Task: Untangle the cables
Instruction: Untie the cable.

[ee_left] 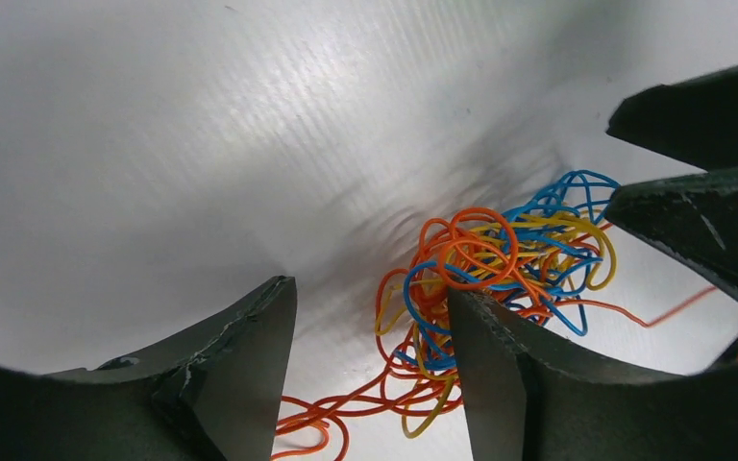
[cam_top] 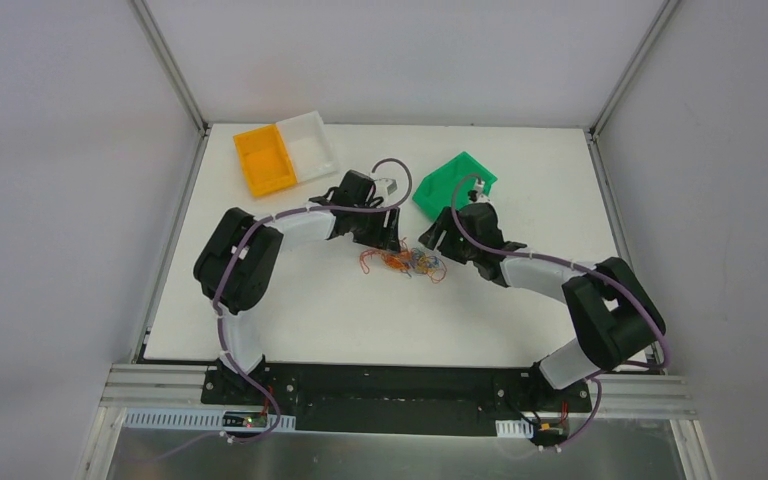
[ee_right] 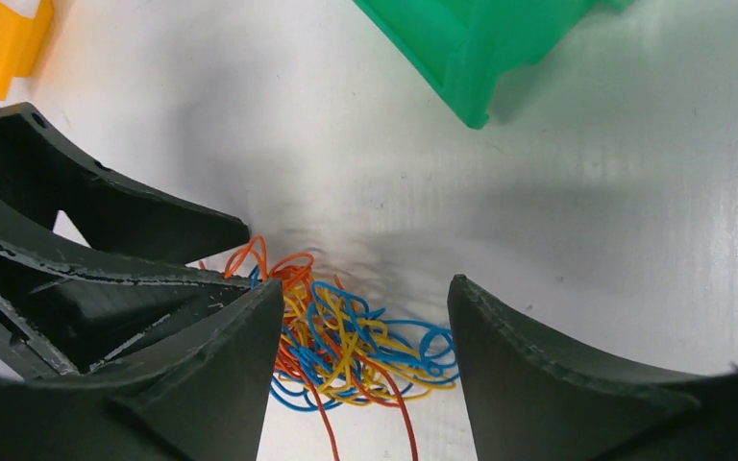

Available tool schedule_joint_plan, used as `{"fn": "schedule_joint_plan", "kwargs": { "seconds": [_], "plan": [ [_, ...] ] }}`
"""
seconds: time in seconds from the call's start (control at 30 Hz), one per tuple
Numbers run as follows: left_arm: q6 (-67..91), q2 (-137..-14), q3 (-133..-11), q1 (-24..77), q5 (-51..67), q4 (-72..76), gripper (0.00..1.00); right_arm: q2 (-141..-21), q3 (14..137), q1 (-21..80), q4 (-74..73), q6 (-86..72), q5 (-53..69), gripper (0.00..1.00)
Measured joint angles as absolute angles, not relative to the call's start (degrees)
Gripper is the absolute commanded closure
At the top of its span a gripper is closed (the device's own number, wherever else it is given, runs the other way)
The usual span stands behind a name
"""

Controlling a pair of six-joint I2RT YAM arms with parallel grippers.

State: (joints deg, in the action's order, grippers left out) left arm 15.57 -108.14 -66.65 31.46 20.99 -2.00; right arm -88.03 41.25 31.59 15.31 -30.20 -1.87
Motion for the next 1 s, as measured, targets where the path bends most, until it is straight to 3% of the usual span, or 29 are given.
{"fn": "schedule_joint_plan", "kwargs": {
  "seconds": [0.1,0.43,0.73,1.0],
  "plan": [
    [16.34,-108.95,-67.26,31.46,24.84,-2.46,1.0,-88.03,39.03,29.47,18.5,-31.7,1.98,0.33],
    [22.31,-110.24,-63.68,26.74,33.63,4.82,1.0,-88.01,35.16,24.05,23.0,-34.87,9.91,0.42],
    [24.03,-110.24,-62.52,22.92,33.89,5.23,1.0,-90.83,32.88,23.66,29.12,-38.02,15.94,0.52],
    [24.05,-110.24,-62.52,22.94,33.93,5.1,1.0,-98.78,35.97,23.88,34.33,-41.89,20.43,0.53]
  ]
}}
